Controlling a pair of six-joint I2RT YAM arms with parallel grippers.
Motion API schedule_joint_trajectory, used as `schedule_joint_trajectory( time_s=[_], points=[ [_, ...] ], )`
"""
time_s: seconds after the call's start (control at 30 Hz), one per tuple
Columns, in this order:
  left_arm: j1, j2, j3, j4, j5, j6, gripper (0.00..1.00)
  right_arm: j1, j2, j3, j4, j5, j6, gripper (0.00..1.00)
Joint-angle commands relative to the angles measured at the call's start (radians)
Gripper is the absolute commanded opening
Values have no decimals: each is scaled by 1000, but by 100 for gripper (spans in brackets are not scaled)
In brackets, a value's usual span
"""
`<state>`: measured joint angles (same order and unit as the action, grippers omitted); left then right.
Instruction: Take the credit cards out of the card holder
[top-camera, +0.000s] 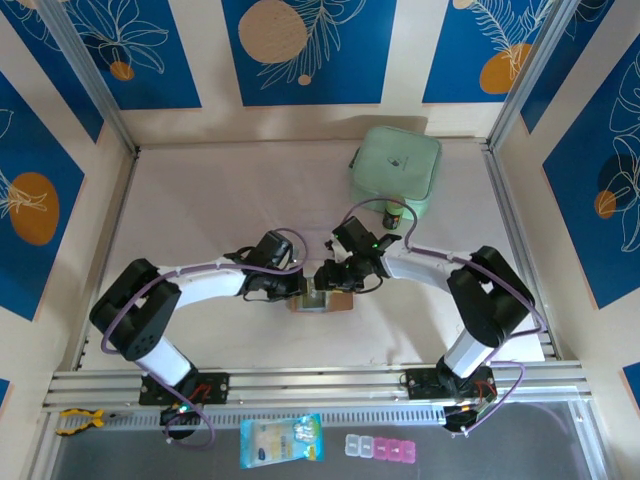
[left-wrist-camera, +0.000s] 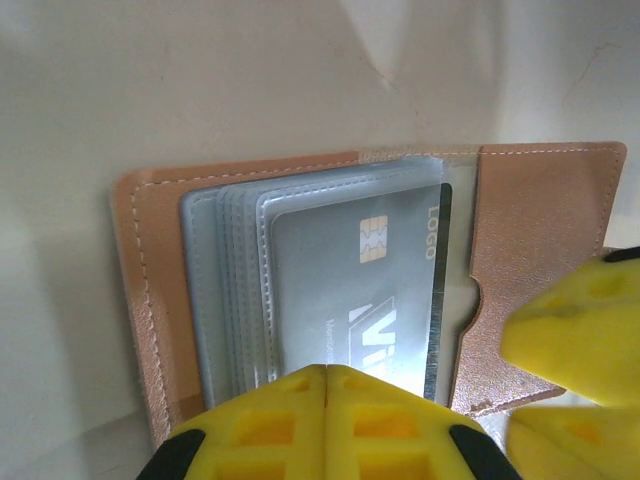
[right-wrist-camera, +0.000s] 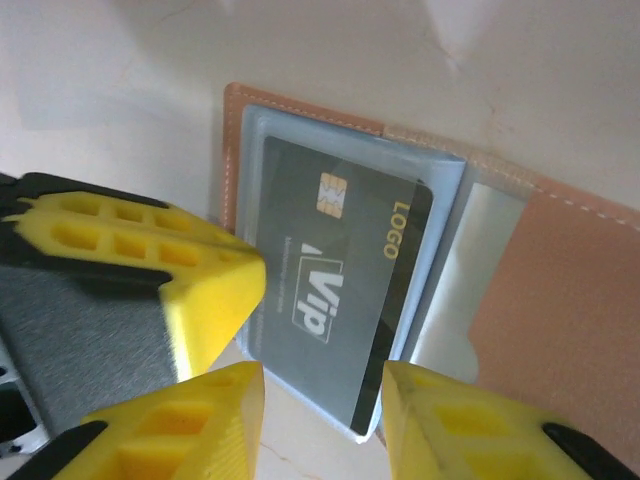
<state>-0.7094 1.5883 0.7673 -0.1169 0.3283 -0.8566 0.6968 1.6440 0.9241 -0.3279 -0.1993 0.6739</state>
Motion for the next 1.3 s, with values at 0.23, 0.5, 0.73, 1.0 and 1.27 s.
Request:
schedule_joint_trajectory(
  time_s=[0.23,0.5,0.73,1.0,1.27],
  points=[
    [-9,17,-4,-18,-26,15,3,-7,44,-10,44,-68,11,29],
    [-9,10,-17,-17,-31,10,3,-7,73,-10,45,-61,9,28],
    [-9,11,-17,-25,-39,12,3,-4,77,-15,23,-21,6,28],
    [-10,10,-17,-30,-43,13,3,-3,73,-23,-9,22,3,32],
    [-9,12,-17,-31,-41,14,4,-3,42,-27,-34,40,-2,32]
  ],
)
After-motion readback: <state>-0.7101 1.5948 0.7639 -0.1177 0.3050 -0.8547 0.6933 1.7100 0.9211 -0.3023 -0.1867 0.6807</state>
